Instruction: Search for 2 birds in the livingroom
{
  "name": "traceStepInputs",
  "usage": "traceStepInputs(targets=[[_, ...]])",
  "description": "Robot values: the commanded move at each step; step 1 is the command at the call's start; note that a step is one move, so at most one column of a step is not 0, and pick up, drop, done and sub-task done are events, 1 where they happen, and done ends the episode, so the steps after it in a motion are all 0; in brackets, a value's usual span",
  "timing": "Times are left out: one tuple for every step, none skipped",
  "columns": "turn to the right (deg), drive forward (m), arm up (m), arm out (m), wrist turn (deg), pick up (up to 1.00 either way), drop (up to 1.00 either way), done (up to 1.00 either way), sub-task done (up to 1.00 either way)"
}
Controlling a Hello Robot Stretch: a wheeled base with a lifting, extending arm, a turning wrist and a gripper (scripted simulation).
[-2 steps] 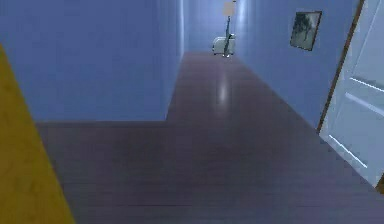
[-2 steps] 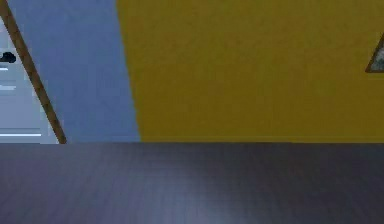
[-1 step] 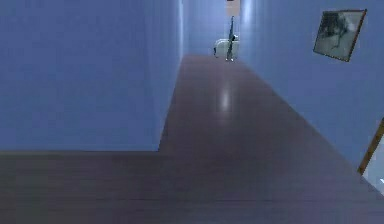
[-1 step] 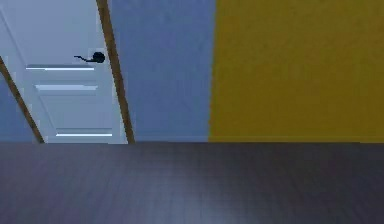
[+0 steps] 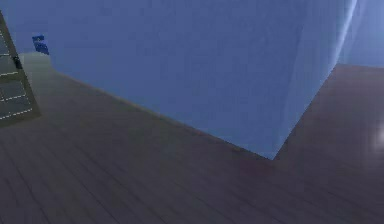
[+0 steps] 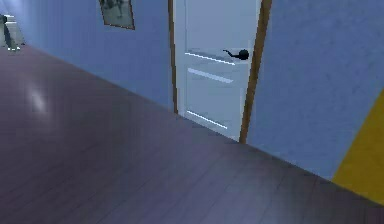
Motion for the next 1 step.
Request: traceStepInputs(targets=[[0.0,0.35,0.0,0.0,0.0,0.0,0.0,0.0,0.0]])
